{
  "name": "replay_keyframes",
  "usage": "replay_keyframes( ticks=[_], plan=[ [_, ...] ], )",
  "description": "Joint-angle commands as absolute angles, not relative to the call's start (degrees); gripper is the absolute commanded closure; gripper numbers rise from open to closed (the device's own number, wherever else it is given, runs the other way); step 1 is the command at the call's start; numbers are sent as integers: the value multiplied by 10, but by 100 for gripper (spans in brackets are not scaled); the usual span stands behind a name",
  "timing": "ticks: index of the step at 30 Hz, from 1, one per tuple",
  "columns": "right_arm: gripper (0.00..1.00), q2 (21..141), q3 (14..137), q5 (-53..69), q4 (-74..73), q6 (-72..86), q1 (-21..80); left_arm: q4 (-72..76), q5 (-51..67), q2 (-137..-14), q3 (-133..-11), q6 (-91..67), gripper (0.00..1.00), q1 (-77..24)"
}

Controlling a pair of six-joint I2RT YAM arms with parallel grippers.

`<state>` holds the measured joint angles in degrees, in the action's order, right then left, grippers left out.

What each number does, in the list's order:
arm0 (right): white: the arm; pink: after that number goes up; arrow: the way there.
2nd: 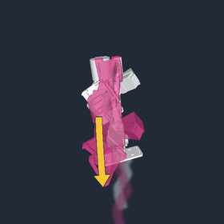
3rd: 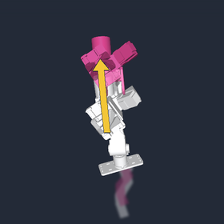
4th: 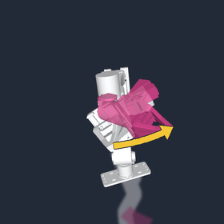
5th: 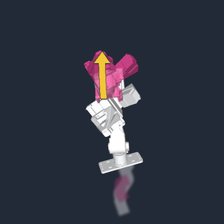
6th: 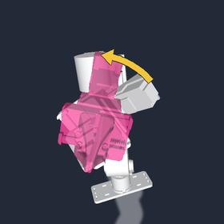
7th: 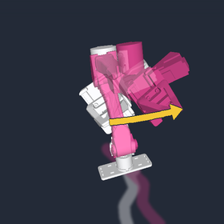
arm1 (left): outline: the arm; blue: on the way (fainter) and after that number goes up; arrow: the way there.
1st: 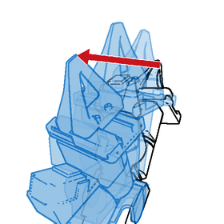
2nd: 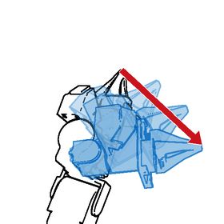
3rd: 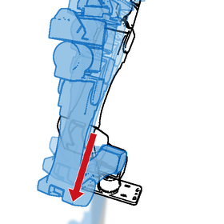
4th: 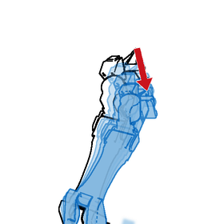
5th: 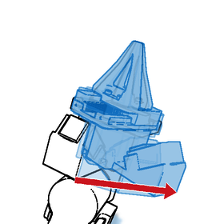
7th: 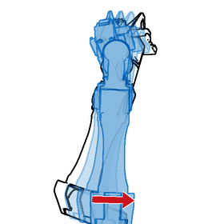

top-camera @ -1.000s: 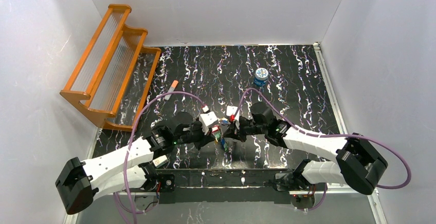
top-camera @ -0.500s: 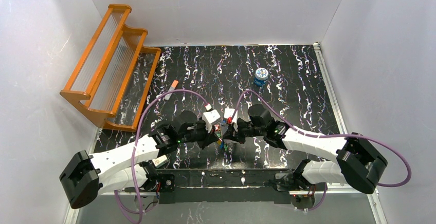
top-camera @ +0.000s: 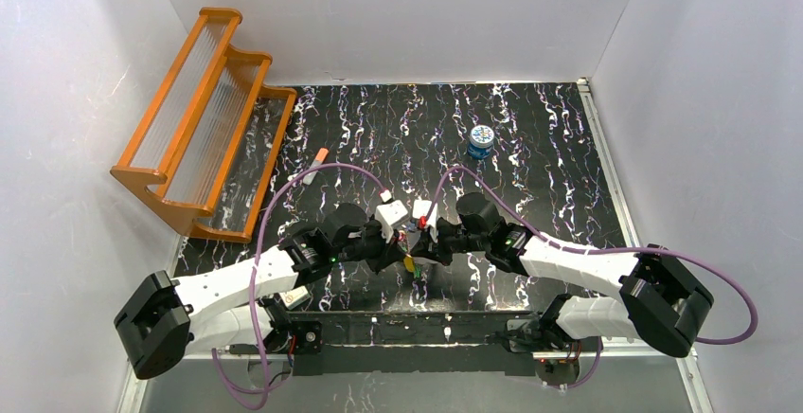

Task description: Put the keys on the keyring

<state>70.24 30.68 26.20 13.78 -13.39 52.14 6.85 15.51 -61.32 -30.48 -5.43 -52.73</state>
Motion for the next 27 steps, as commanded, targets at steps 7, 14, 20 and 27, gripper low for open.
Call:
replay_keyframes(
  ticks=[7,14,20,27],
  plan=[
    [99,691,325,270,164,-144,528,59,113,-592,-286,-79,100,-531],
    [99,689,324,270,169,-141,528,51,108,-599,-276,-78,100,-531],
    [99,684,322,271,174,-141,529,51,99,-599,-269,-78,100,-531],
    [99,681,317,273,187,-131,528,53,100,-597,-265,-77,100,-531]
  ],
)
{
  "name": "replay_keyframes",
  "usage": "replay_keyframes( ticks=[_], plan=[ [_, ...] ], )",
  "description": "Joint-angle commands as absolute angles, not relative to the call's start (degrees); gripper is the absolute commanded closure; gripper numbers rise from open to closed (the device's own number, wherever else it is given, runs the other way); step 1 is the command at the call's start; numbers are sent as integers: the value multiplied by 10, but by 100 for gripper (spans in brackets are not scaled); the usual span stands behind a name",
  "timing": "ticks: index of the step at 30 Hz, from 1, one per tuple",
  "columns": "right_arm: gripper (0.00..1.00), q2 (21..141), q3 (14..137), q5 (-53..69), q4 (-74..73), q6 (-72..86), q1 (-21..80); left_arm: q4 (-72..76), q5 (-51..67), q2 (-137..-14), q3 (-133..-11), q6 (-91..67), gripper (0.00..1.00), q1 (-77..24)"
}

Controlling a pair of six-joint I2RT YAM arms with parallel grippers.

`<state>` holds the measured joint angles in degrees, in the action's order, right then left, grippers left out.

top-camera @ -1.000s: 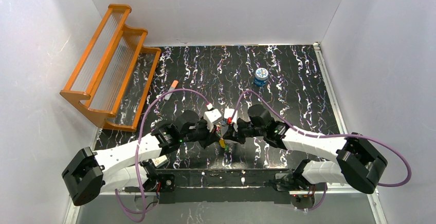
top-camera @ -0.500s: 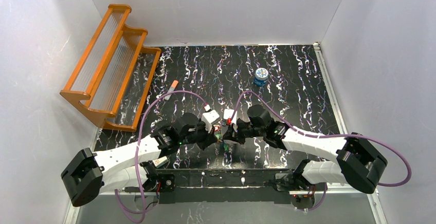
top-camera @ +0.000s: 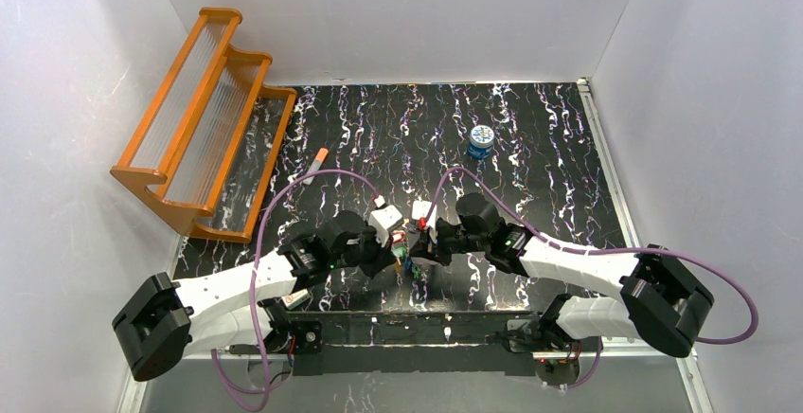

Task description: Put the keys on the keyring

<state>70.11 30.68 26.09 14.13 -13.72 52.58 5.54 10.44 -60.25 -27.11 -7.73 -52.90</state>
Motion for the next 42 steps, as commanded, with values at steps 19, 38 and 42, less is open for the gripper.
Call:
replay_keyframes(
  ticks=[19,38,42],
  plan=[
    [99,679,313,268,194,-127,529,120,177,-539,-255,-77,100,-532],
    [99,682,315,265,191,-127,529,81,187,-518,-254,-74,100,-531],
    [99,682,316,267,192,-126,529,78,185,-517,-254,-75,100,-531]
  ],
)
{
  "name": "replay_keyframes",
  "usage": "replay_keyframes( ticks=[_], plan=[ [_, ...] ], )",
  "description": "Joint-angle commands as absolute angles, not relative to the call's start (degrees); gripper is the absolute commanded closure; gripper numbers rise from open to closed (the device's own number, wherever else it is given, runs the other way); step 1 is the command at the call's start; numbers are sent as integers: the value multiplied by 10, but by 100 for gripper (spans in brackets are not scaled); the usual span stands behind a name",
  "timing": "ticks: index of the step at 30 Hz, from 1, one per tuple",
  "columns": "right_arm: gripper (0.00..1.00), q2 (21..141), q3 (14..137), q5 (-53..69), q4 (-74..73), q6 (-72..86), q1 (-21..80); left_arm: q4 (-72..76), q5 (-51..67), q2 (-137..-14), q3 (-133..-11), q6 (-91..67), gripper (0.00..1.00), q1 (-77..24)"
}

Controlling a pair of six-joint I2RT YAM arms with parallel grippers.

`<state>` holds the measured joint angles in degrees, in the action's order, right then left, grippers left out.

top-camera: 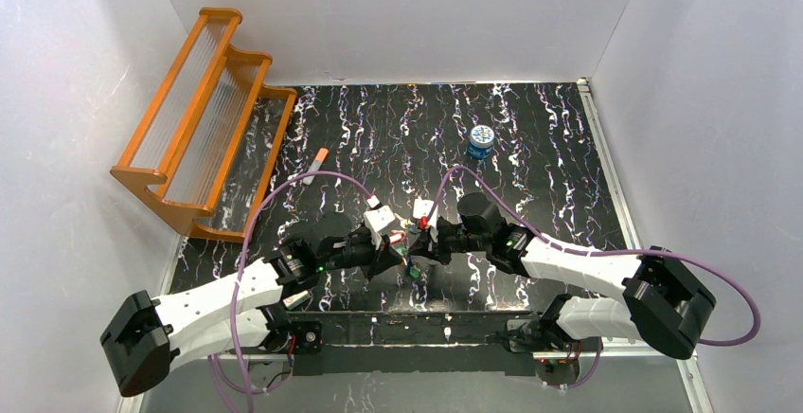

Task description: Put the keys on the keyring

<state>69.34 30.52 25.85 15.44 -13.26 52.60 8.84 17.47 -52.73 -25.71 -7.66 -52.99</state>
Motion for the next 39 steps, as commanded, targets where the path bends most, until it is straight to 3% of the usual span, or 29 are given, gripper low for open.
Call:
replay_keyframes(
  ticks=[1,39],
  plan=[
    [99,682,316,266,191,-126,528,77,182,-517,-254,-74,100,-531],
    [99,673,311,276,196,-129,529,121,91,-555,-219,-126,100,-531]
  ],
)
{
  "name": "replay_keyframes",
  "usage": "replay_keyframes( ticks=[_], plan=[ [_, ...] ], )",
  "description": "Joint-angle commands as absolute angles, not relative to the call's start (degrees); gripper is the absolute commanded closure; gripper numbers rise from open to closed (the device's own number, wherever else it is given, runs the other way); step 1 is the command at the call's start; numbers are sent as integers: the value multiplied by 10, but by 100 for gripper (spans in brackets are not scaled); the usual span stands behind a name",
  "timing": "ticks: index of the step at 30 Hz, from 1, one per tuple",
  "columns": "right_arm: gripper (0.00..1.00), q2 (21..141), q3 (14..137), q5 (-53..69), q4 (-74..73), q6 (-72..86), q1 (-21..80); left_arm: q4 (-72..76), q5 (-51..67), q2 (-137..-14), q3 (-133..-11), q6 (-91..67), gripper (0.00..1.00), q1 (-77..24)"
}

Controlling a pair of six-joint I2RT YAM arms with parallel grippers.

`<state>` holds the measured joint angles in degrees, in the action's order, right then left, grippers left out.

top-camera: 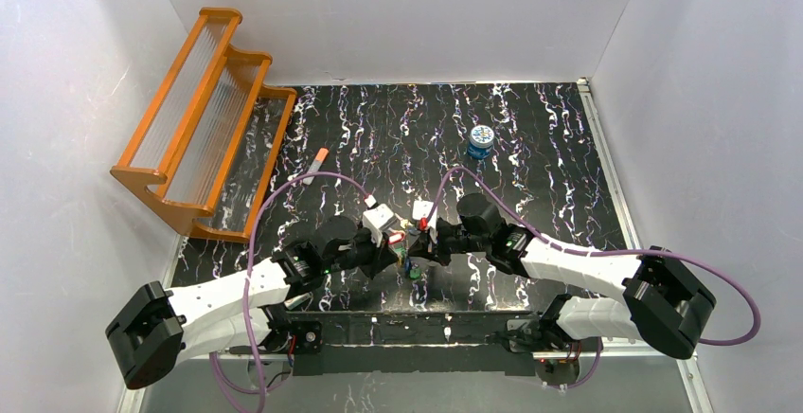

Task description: Put the keys on the keyring

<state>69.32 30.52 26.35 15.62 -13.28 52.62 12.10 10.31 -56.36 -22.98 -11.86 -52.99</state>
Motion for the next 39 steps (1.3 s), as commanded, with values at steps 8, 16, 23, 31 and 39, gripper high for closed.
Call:
replay_keyframes(
  ticks=[8,16,23,31,39],
  plan=[
    [99,672,305,276,206,-126,529,126,92,-541,-209,-126,100,-531],
    [99,656,272,279,264,-100,529,152,89,-477,-198,-97,63,-531],
    [99,631,199,291,409,-40,529,221,135,-408,-156,-36,61,-531],
    [99,610,130,283,560,12,528,331,200,-355,-95,36,65,-532],
    [99,608,132,289,567,16,528,377,219,-406,-94,47,65,-532]
  ],
)
